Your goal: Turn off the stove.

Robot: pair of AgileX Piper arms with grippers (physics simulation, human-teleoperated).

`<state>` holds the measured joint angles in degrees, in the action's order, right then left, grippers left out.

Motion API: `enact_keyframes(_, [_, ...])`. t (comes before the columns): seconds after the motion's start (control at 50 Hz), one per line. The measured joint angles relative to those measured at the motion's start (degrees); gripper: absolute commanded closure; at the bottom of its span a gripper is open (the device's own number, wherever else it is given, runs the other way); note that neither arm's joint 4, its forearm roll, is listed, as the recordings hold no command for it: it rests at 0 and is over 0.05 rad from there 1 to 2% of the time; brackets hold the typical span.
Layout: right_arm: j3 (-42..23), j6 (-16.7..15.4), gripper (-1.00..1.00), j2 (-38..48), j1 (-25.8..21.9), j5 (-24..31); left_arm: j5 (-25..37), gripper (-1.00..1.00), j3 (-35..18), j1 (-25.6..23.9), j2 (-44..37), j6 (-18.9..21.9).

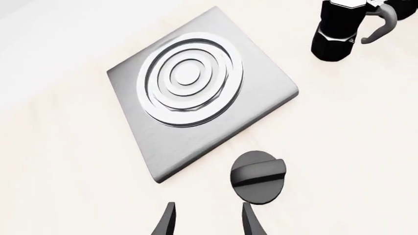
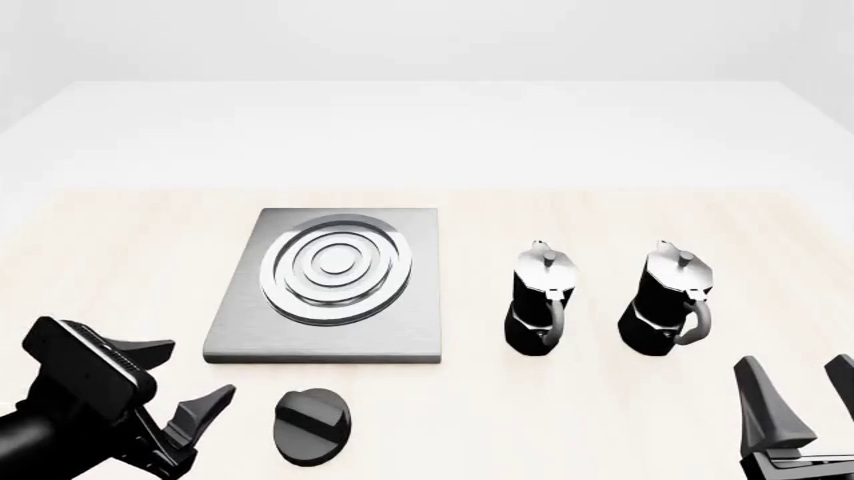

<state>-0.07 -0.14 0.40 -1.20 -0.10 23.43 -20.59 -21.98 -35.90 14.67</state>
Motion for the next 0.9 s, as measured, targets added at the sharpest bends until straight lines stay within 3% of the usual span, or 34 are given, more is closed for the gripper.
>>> enact_keyframes(0.46, [-0.1,0.1,-1.0,-0.1,0.2,0.1,-9.9,-1.0,6.8,-5.1,-7.6,-6.0])
enact_keyframes(0.9, [-0.1,0.4,-1.0,0.2,0.4,-0.2,-24.9,-1.0,10.9,-2.2,-21.9,-3.1])
